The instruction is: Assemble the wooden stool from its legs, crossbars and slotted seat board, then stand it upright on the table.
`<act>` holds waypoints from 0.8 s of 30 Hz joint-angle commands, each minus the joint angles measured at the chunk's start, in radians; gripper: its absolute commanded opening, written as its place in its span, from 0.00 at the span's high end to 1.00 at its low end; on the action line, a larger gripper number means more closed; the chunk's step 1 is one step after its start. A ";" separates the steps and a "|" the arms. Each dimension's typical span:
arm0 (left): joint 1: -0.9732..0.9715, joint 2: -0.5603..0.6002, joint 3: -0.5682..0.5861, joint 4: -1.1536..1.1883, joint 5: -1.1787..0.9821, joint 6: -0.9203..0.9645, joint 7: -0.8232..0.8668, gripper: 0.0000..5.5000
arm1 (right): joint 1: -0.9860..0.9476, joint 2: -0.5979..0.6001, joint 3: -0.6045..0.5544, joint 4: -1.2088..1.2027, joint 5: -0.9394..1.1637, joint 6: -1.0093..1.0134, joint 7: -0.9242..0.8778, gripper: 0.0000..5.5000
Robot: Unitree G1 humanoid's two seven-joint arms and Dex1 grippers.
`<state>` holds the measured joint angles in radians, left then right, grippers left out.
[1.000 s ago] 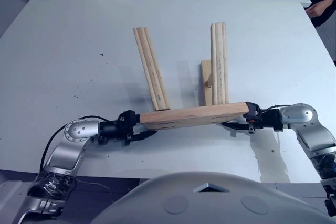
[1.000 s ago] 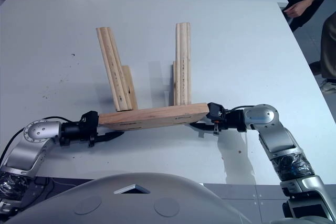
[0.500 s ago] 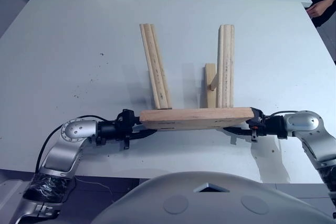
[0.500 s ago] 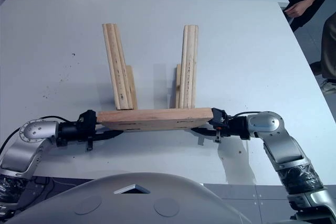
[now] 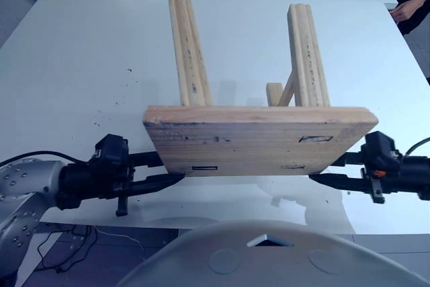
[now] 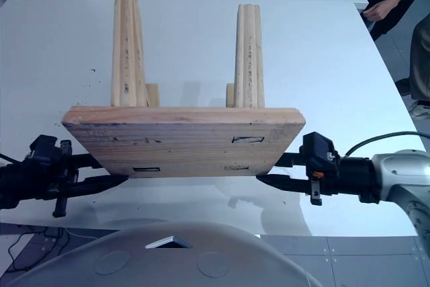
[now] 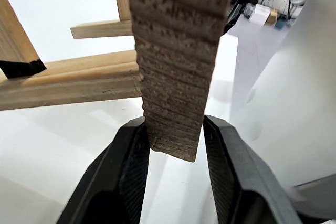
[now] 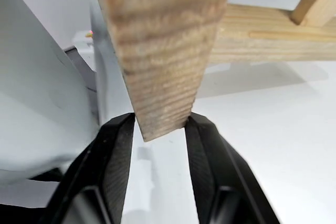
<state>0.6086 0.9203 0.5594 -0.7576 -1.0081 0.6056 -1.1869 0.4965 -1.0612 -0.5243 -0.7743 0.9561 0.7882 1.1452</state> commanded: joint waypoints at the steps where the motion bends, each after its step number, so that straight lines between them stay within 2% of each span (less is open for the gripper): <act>1: 0.094 0.026 0.178 -0.086 -0.194 0.114 0.033 0.73 | -0.001 -0.067 -0.191 -0.061 0.287 0.157 -0.056 0.74; 8: 0.030 0.212 0.320 0.007 -0.642 0.268 0.210 0.73 | 0.001 -0.292 -0.293 0.173 0.944 0.320 -0.248 0.74; 11: 0.021 0.312 0.358 0.084 -0.841 0.323 0.281 0.73 | 0.023 -0.342 -0.303 0.252 1.016 0.363 -0.187 0.74; 13: 0.031 0.355 0.344 0.130 -0.939 0.341 0.341 0.73 | 0.009 -0.403 -0.296 0.332 1.016 0.411 -0.102 0.74; 17: 0.027 0.403 0.233 0.197 -0.964 0.354 0.389 0.73 | -0.032 -0.552 -0.242 0.483 1.016 0.514 0.030 0.74; 19: -0.001 0.423 0.155 0.216 -0.964 0.337 0.465 0.73 | -0.049 -0.606 -0.193 0.539 1.016 0.537 0.061 0.74; 24: -0.145 0.474 -0.073 0.287 -0.964 0.312 0.704 0.73 | -0.100 -0.648 -0.032 0.588 1.016 0.490 0.043 0.74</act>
<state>0.5565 1.3235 0.6131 -0.5708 -1.9835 0.9605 -0.7876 0.4682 -1.6783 -0.6317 -0.2155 1.9132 1.3033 1.1421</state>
